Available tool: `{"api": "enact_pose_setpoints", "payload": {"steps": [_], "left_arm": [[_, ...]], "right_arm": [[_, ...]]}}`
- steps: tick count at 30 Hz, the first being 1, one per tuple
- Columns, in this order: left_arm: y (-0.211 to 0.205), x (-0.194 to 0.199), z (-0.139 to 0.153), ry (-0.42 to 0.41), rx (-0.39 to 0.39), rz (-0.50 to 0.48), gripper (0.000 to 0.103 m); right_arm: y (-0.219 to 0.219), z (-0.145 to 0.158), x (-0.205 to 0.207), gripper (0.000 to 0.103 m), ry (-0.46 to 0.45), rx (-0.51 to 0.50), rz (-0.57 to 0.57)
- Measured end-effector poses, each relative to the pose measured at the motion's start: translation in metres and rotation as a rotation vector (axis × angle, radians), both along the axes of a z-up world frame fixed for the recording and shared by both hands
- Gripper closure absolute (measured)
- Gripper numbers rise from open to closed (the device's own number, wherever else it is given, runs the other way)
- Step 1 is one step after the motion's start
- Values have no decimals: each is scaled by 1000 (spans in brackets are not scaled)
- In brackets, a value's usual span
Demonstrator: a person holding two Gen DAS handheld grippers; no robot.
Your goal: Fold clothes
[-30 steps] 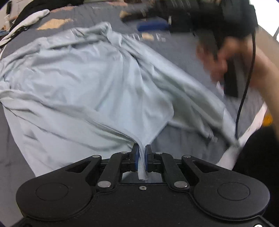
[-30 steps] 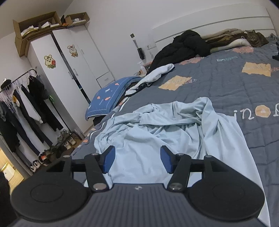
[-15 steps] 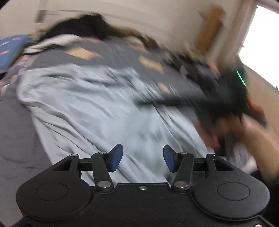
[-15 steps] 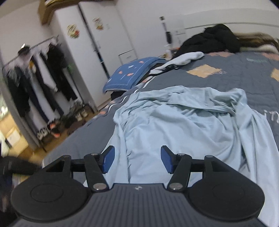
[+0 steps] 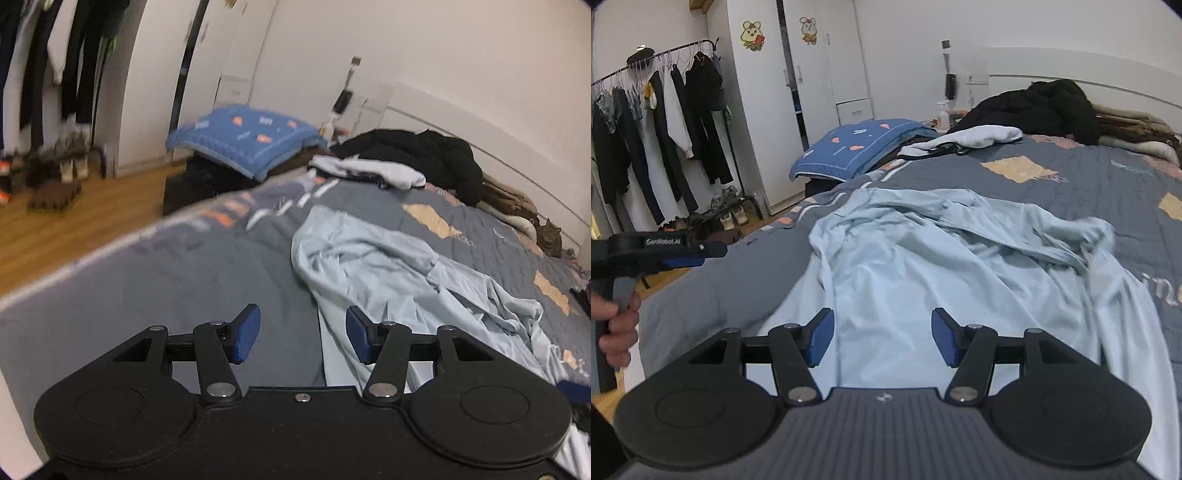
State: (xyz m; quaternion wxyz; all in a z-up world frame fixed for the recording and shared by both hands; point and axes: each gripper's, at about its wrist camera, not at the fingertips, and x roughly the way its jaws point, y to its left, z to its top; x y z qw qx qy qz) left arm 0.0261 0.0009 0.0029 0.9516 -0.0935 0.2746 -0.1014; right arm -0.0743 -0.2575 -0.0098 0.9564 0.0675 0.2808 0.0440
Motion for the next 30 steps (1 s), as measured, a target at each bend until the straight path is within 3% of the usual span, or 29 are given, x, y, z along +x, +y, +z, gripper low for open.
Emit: {"api": "enact_pose_setpoints", "payload": {"steps": [5, 9, 14, 19, 22, 27, 30], "left_arm": [[21, 13, 4, 12, -64, 3, 49], [47, 19, 9, 21, -134, 34, 49], [76, 27, 15, 15, -216, 81, 49], [96, 36, 12, 52, -310, 103, 49], [97, 38, 12, 63, -328, 91, 49], [92, 36, 13, 59, -318, 74, 49], [93, 35, 13, 63, -322, 68, 49]], "right_arm": [[35, 15, 72, 46, 3, -29, 89], [79, 18, 130, 46, 15, -125, 201], [119, 1, 192, 46, 86, -222, 282], [139, -20, 231, 49, 152, -284, 290], [151, -31, 241, 50, 170, -321, 306], [158, -47, 256, 59, 218, -358, 301], [156, -56, 264, 79, 260, -371, 277]]}}
